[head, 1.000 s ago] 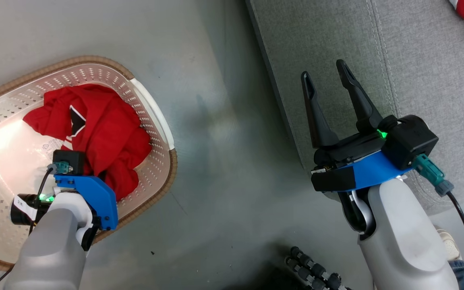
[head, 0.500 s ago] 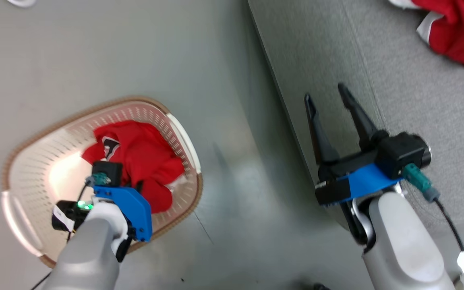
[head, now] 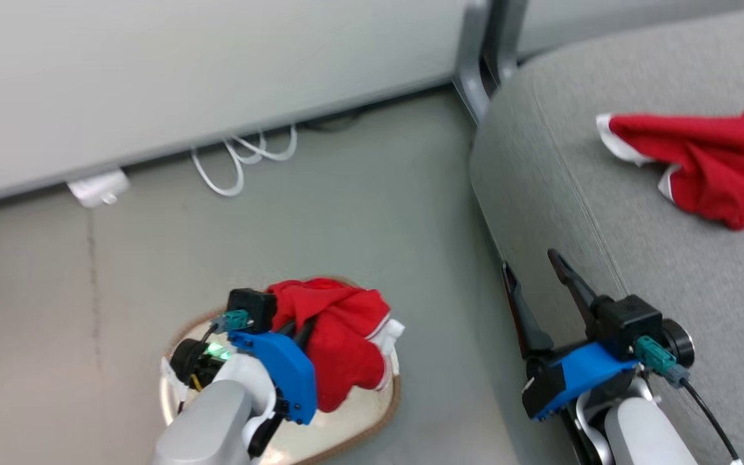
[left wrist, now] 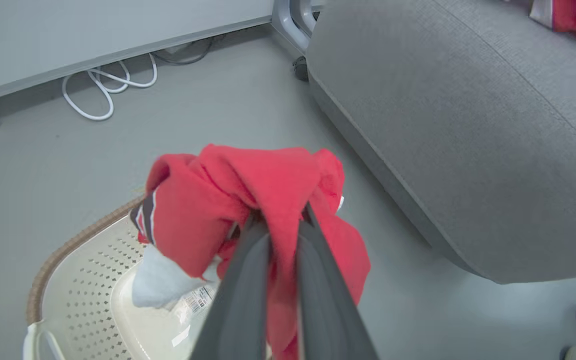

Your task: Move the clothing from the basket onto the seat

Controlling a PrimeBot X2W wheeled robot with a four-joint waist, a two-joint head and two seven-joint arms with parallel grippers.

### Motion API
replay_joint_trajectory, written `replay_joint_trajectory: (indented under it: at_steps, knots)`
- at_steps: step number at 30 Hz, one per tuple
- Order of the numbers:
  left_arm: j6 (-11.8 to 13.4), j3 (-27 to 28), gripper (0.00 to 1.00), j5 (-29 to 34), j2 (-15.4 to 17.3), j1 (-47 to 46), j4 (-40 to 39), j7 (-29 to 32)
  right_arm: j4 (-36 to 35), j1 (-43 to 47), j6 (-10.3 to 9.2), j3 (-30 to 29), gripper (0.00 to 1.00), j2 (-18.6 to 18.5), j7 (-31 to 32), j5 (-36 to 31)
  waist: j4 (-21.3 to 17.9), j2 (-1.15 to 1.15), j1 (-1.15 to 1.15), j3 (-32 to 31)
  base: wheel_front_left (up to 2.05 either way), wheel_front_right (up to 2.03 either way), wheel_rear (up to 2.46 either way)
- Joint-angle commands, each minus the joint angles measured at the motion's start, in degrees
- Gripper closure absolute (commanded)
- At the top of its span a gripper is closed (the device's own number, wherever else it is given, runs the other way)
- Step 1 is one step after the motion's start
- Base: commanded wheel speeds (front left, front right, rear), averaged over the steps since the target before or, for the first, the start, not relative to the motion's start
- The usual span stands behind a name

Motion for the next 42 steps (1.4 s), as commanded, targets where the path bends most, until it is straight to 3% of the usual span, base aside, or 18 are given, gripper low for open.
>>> replay_joint_trajectory:
  at_steps: [1, 9, 19, 34, 42]
  knots:
    - [-0.2, -1.4, 1.0, -1.1, 0.0, 0.3, -1.5, 0.0, -0.7, 1.8, -0.02, -0.3, 0.0, -0.1, 0.5, 0.0, 4.9, 0.0, 0.02, -6.9, 0.0, 0.0, 0.0]
    - [-0.2, -8.3, 1.0, -6.2, 0.0, -3.5, -8.5, 0.7, -3.0, 7.8, -0.02, -1.3, 0.0, -0.1, 3.5, -0.5, 7.8, 0.0, 0.02, -13.3, 0.0, 0.0, 0.0]
    - [-0.2, -13.6, 1.0, -11.6, 0.0, -10.0, -15.0, 1.4, -5.5, 8.7, -0.02, 0.8, 0.0, -0.1, 5.6, -0.7, 8.8, 0.0, 0.02, -16.1, 0.0, 0.0, 0.0]
    - [-0.2, -17.8, 1.0, -16.3, 0.0, -10.7, -13.3, 0.4, -6.2, 7.2, -0.02, 4.0, 0.0, -0.1, 6.6, -0.9, 8.1, 0.0, 0.02, -15.9, 0.0, 0.0, 0.0]
    - [-0.2, -19.5, 1.0, -17.8, 0.0, -11.7, -12.5, -0.4, -1.7, 0.7, -0.02, 10.1, 0.0, -1.0, 8.9, 1.4, 8.1, 0.0, 0.02, -14.9, 0.0, 0.0, 0.0]
